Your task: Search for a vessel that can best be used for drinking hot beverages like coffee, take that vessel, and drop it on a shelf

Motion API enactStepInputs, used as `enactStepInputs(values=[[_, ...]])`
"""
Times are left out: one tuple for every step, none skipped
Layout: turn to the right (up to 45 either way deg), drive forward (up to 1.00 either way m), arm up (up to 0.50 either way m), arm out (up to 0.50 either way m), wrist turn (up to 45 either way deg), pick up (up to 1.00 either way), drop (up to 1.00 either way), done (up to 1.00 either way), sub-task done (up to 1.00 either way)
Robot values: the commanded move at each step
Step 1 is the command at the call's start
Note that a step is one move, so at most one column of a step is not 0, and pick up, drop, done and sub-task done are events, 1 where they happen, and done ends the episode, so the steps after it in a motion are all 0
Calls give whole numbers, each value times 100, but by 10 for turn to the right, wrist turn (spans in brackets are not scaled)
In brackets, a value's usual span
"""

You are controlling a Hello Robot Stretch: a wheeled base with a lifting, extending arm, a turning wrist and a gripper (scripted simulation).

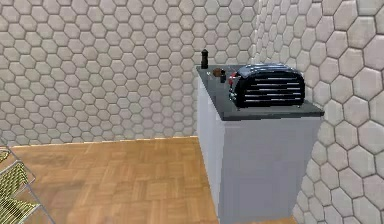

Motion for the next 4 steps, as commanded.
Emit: enactStepInputs(values=[[0,70,0,0,0,0,0,0,0],[-450,0,0,0,0,0,0,0,0],[-120,0,0,0,0,0,0,0,0],[420,0,0,0,0,0,0,0,0]])
